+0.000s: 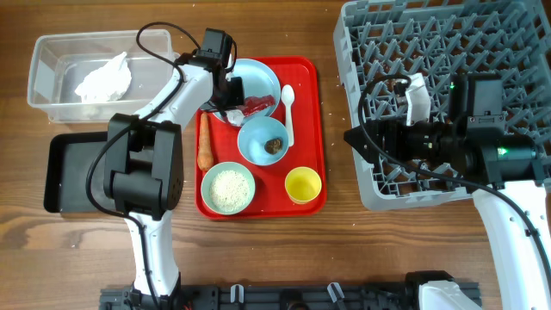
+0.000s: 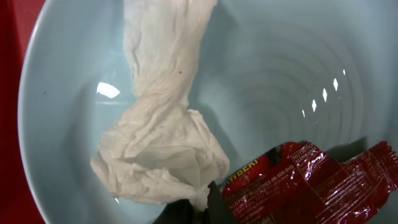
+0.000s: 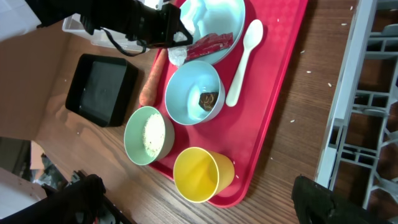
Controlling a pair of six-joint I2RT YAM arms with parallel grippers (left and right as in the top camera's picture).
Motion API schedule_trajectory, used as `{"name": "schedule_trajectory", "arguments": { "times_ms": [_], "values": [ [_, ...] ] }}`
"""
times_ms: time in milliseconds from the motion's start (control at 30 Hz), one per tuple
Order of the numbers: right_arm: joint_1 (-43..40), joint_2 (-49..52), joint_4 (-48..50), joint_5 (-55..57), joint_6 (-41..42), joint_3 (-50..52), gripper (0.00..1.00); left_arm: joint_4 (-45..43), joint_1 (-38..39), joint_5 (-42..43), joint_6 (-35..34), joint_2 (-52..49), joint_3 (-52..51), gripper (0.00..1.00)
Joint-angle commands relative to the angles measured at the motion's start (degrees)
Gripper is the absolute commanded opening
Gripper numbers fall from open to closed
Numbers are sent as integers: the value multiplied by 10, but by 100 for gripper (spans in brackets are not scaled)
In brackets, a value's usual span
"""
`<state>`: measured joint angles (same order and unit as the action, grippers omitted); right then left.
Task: Sort waste into correct bins and load items into the dishwasher rack
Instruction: 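Grasp the red wrapper on the plate with left gripper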
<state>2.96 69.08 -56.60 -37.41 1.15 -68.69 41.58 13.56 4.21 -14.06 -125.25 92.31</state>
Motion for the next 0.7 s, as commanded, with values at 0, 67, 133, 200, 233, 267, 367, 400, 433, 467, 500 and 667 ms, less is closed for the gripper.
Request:
{"name": "schedule_trajectory", "arguments": {
  "times_ms": [0,67,133,200,233,267,367,400,433,467,500,667],
  "values": [
    [2,1,1,6,-12,-10,100,11,-1,17,1,7,34,4],
    [2,1,-1,5,-11,-10,100,42,-5,17,1,37,85,4],
    [2,1,0,6,-12,-10,100,71,-13,17,1,67,135,4],
    [2,1,0,6,-11,-10,100,85,-25,15,1,95,164,4],
    [2,1,0,6,-11,-10,100,87,-36,3,1,115,171,4],
    [2,1,0,5,-12,-10,100,89,-50,-26,1,135,171,4],
    [2,1,4,5,-11,-10,100,97,-105,-132,1,144,170,4],
    [2,1,4,5,-11,-10,100,97,-122,-150,1,138,167,4],
    [2,1,4,6,-11,-10,100,95,-140,-156,1,128,165,4],
    [2,1,4,5,-11,-10,99,95,-157,-156,1,115,164,6],
    [2,1,4,5,-11,-10,100,95,-169,-156,1,103,164,9],
    [2,1,4,6,-11,-10,100,95,-222,-150,-1,32,165,100]
  ]
}}
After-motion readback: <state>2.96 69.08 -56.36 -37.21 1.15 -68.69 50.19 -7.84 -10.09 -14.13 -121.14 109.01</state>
